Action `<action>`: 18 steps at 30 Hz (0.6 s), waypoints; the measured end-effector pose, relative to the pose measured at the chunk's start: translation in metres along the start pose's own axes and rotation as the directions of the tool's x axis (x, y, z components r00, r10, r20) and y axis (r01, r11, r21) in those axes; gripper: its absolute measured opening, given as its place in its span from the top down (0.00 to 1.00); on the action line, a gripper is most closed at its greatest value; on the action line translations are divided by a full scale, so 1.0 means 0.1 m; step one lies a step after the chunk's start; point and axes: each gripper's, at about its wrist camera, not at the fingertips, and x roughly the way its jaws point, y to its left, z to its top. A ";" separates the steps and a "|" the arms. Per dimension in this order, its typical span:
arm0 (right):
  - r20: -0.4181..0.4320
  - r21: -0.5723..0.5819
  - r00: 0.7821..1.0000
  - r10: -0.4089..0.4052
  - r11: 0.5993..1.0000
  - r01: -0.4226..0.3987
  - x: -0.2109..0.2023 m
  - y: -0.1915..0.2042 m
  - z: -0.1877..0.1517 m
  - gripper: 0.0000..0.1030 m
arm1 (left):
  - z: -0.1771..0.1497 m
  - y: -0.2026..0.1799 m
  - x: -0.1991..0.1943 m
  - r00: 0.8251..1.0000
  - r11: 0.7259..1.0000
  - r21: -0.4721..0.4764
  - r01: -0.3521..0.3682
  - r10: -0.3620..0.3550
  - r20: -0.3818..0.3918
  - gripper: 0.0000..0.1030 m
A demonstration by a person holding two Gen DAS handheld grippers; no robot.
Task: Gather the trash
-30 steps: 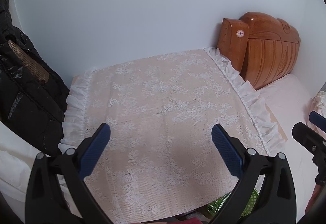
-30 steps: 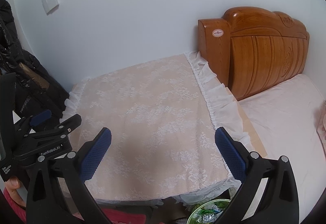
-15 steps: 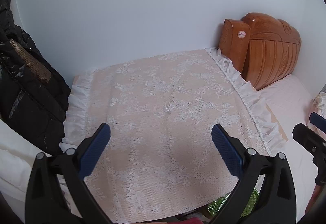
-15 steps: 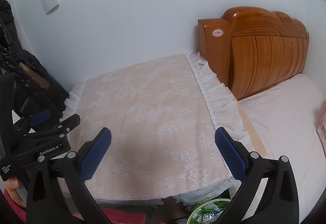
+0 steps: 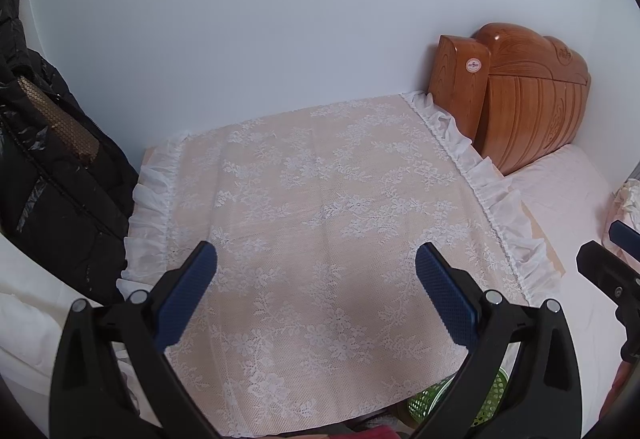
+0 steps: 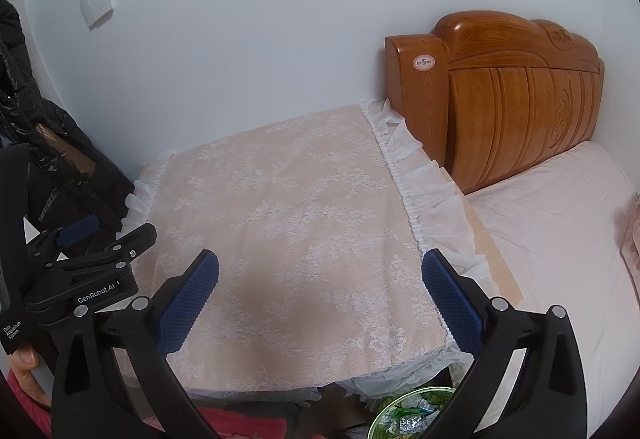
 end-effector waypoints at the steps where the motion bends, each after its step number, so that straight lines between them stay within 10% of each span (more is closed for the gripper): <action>1: 0.000 -0.001 1.000 0.001 1.000 -0.001 0.00 0.00 0.00 0.02 | 0.00 0.00 0.00 1.000 1.000 0.000 0.000 0.000 0.000 0.07; 18: -0.003 -0.001 1.000 0.004 1.000 -0.004 -0.01 0.02 -0.01 0.02 | -0.02 0.02 -0.02 1.000 1.000 0.000 0.001 -0.001 0.001 0.07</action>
